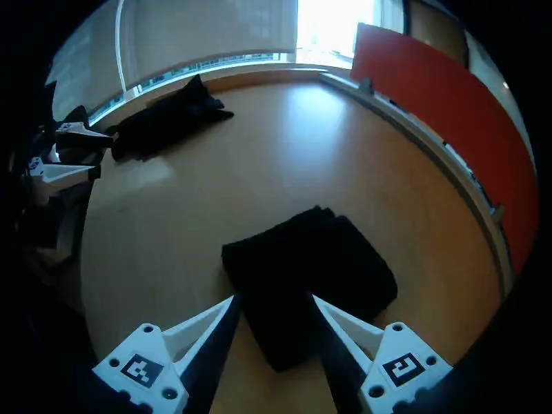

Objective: Fold towel

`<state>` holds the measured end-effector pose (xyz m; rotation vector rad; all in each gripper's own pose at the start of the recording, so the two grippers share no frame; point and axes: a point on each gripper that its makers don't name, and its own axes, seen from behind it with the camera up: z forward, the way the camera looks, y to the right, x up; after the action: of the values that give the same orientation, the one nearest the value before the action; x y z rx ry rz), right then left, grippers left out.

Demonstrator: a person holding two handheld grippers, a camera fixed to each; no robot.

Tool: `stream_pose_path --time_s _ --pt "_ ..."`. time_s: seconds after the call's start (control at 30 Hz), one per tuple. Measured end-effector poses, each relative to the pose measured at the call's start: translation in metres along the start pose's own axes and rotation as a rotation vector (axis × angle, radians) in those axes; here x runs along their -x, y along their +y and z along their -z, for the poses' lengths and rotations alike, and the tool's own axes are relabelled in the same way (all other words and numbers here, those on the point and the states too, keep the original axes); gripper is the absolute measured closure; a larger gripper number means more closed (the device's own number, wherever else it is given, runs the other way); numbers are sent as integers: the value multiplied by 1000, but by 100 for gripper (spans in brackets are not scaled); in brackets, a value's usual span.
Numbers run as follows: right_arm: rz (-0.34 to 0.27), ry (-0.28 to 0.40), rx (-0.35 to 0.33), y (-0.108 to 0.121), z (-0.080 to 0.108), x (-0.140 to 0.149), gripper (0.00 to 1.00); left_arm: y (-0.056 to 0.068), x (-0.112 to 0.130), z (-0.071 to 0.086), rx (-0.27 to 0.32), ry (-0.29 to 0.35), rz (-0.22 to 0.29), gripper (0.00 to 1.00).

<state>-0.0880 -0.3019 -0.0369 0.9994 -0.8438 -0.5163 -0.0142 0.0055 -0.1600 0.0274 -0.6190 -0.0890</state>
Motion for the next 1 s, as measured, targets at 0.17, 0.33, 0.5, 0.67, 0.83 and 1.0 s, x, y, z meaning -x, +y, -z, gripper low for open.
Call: stream_pose_path --time_s 0.17,0.33,0.5,0.67,0.83,1.0 --pt "-21 -16 15 5 7 18 31 2 0 -2 3 -2 2 2" --pt "-45 -32 31 8 16 37 31 5 0 -3 7 -3 -2 2" --pt "-65 -46 49 12 22 53 31 8 -2 -5 15 -2 -8 2" --pt "-76 -57 59 12 23 62 31 9 -2 -6 19 -1 -10 2" --pt "-80 -73 64 10 20 73 33 9 -2 -5 20 -1 -10 2" --pt "-93 -79 65 8 18 79 34 9 0 -5 20 -2 -6 2"
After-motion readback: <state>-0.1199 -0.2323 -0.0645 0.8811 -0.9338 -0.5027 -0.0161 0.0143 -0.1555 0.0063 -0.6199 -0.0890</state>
